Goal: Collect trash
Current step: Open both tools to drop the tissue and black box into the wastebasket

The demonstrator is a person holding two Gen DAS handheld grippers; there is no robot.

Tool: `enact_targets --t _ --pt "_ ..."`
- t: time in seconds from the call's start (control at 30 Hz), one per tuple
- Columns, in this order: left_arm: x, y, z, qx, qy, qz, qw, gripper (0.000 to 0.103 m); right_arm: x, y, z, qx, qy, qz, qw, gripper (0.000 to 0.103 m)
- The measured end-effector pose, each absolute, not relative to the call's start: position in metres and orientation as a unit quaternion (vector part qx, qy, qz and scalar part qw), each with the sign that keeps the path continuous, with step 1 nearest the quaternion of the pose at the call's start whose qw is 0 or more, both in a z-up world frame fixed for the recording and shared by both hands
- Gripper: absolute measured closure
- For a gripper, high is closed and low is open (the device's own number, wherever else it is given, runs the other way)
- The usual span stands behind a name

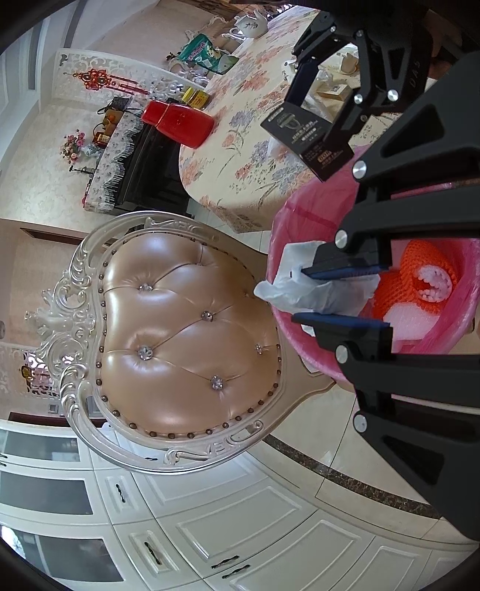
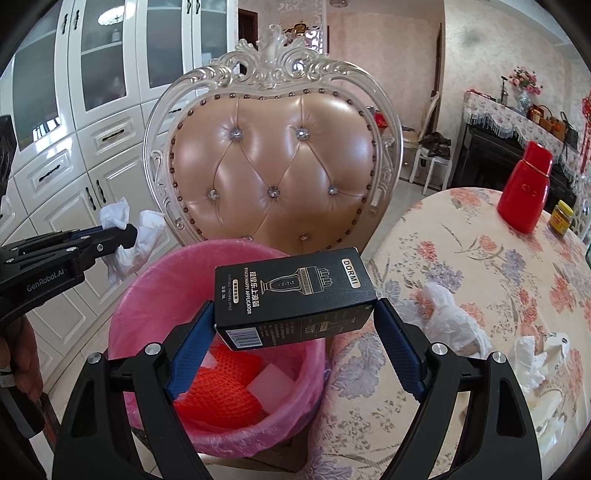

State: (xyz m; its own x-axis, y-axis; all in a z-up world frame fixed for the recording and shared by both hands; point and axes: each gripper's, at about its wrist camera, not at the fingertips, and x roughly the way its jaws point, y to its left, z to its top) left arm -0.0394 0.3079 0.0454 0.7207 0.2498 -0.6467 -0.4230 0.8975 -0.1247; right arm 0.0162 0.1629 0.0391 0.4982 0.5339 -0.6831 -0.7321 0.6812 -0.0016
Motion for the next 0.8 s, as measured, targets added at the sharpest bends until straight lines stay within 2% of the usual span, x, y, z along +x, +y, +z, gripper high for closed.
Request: enact_targets --t 0.2,0.3,0.43,0.7,0.8 --pt "-0.038 0.313 0.046 -0.137 0.327 0.18 0.918 0.086 0.016 0.174 0.033 -0.153 0.34 0.378 0.847 0.022" --pt "-0.037 0.314 0.047 -0.142 0.326 0.177 0.918 0.082 0.016 0.178 0.03 -0.154 0.343 0.38 0.845 0.022" --pt "-0.038 0.313 0.048 -0.144 0.324 0.173 0.919 0.057 0.017 0.181 0.027 -0.156 0.347 0.381 0.843 0.022" --pt "-0.037 0.315 0.053 -0.153 0.32 0.171 0.919 0.044 0.018 0.179 0.026 -0.154 0.348 0.381 0.843 0.018" --pt "-0.038 0.315 0.055 -0.158 0.317 0.168 0.92 0.035 0.019 0.174 0.028 -0.15 0.345 0.378 0.846 0.018"
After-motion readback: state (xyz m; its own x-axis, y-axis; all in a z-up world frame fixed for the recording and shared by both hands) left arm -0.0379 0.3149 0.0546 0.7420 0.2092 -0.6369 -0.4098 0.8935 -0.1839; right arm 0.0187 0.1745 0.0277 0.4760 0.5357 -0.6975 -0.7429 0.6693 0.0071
